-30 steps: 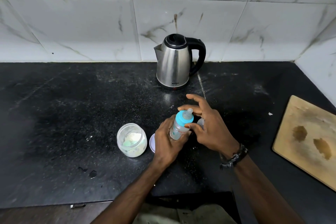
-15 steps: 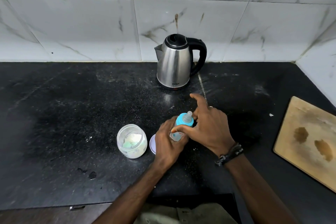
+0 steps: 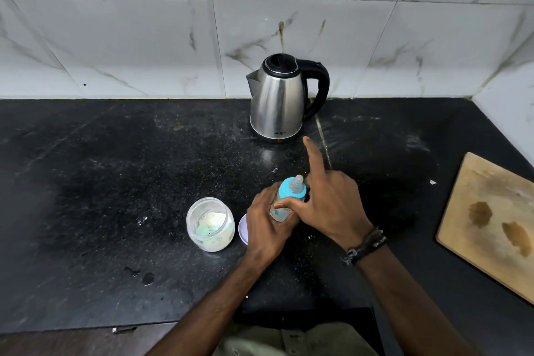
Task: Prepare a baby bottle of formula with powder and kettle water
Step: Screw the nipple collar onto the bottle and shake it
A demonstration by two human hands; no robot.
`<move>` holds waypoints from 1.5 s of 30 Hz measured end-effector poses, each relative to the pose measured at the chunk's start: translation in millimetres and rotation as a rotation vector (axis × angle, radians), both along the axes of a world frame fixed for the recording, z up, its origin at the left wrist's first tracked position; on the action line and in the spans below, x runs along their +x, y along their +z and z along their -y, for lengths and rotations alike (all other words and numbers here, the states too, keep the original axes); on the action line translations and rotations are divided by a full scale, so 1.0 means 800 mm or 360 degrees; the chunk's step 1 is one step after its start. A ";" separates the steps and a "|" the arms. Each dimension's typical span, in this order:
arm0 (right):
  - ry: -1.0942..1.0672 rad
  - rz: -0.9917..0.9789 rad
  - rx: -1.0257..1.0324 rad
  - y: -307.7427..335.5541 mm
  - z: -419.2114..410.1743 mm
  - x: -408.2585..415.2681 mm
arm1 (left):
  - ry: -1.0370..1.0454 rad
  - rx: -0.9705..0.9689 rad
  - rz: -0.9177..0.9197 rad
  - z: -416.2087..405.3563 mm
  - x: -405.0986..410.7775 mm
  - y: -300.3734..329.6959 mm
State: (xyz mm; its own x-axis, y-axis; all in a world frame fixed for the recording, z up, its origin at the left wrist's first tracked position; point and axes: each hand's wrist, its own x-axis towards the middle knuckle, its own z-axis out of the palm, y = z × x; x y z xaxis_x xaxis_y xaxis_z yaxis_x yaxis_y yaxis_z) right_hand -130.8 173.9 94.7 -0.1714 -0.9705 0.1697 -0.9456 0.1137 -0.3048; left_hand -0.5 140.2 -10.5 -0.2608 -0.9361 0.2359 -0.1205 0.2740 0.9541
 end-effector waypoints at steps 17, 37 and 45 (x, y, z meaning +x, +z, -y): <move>-0.0184 0.0138 -0.0078 -0.006 -0.007 0.003 | -0.0016 0.0049 -0.0098 -0.001 0.001 0.003; 0.0138 0.1226 -0.0099 -0.042 0.001 -0.010 | -0.0115 0.0071 -0.0087 -0.001 0.005 0.005; 0.0291 0.1797 -0.0004 -0.041 0.001 -0.028 | -0.0189 0.0083 -0.0054 0.002 0.000 0.018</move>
